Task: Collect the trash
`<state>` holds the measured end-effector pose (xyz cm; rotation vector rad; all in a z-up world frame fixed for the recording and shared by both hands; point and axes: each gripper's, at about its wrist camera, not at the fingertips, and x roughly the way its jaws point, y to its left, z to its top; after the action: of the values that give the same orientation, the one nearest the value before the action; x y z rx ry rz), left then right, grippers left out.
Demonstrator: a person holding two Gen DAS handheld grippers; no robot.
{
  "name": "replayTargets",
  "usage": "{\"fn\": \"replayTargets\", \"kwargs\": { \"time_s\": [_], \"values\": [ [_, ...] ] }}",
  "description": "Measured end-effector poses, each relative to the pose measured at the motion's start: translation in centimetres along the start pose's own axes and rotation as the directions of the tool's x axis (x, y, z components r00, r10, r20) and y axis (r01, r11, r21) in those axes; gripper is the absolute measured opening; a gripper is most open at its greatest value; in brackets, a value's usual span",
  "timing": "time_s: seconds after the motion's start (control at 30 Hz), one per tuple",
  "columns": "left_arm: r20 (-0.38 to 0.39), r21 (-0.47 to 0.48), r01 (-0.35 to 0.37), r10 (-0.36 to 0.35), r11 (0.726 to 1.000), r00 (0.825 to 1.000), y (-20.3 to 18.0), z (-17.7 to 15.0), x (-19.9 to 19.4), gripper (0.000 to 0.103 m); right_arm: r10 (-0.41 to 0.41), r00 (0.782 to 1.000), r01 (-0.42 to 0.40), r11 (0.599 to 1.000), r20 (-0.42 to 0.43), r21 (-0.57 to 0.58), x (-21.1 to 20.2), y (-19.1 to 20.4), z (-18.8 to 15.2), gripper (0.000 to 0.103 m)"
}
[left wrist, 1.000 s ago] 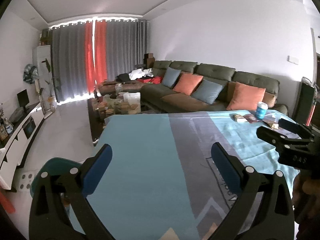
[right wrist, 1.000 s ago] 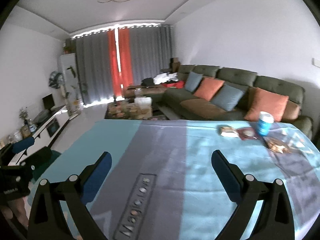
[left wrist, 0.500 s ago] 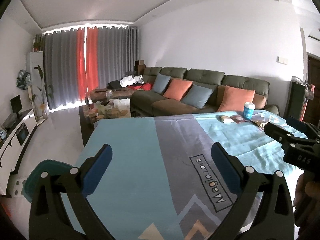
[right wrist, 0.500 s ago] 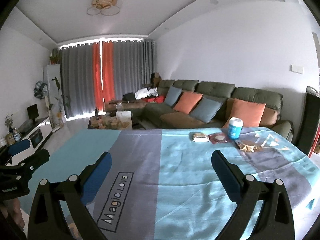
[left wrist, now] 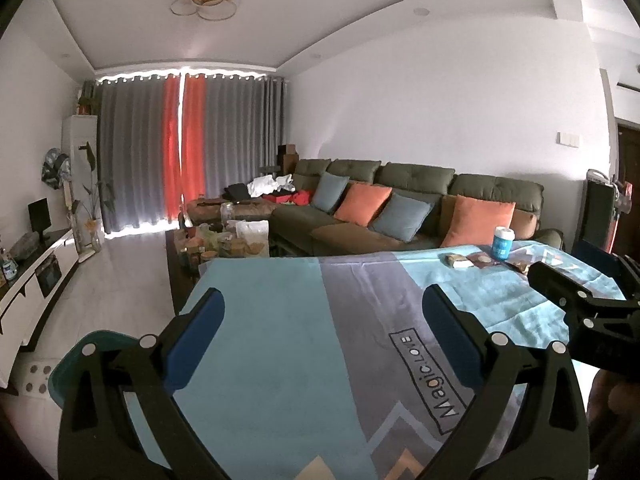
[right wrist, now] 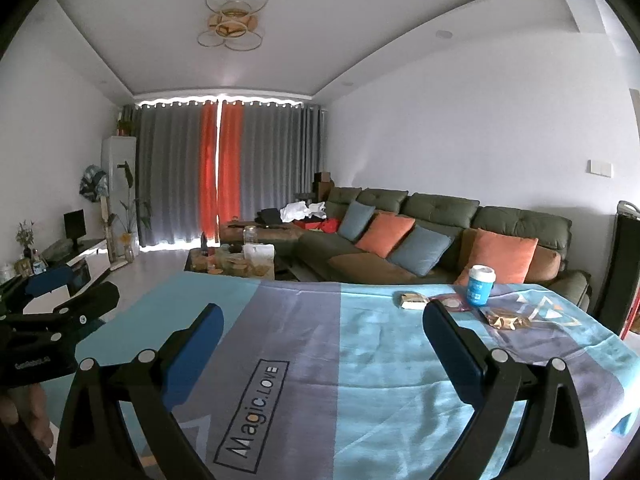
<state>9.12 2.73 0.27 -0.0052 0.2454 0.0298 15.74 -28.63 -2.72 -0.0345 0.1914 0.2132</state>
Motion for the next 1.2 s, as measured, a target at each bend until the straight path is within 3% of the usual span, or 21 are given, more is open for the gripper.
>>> {"fn": "replayTargets", "kwargs": {
  "time_s": [0.43, 0.77, 0.87, 1.2],
  "values": [
    [0.084, 0.002, 0.004, -0.004, 1.0, 0.996, 0.27, 0.13, -0.33, 0.098, -0.026, 1.0, 0.026, 0.999, 0.007, 0.037, 0.58, -0.28, 0.37, 0.096],
    [0.133, 0.003, 0.036, -0.036, 0.999, 0.99, 0.16, 0.07, -0.28, 0.098, -0.072, 0.996, 0.067, 0.995, 0.059, 0.076, -0.24, -0.8, 0.32, 0.096],
    [0.139, -0.009, 0.064, -0.062, 0.998, 0.988, 0.29, -0.04, -0.47, 0.098, -0.075, 0.996, 0.07, 0.995, 0.057, 0.075, -0.31, -0.83, 0.21, 0.096],
    [0.138, -0.003, 0.043, -0.042, 0.999, 0.99, 0.34, -0.34, -0.61, 0.098, -0.063, 0.997, 0.06, 0.996, 0.043, 0.059, -0.29, -0.44, -0.02, 0.096]
  ]
}}
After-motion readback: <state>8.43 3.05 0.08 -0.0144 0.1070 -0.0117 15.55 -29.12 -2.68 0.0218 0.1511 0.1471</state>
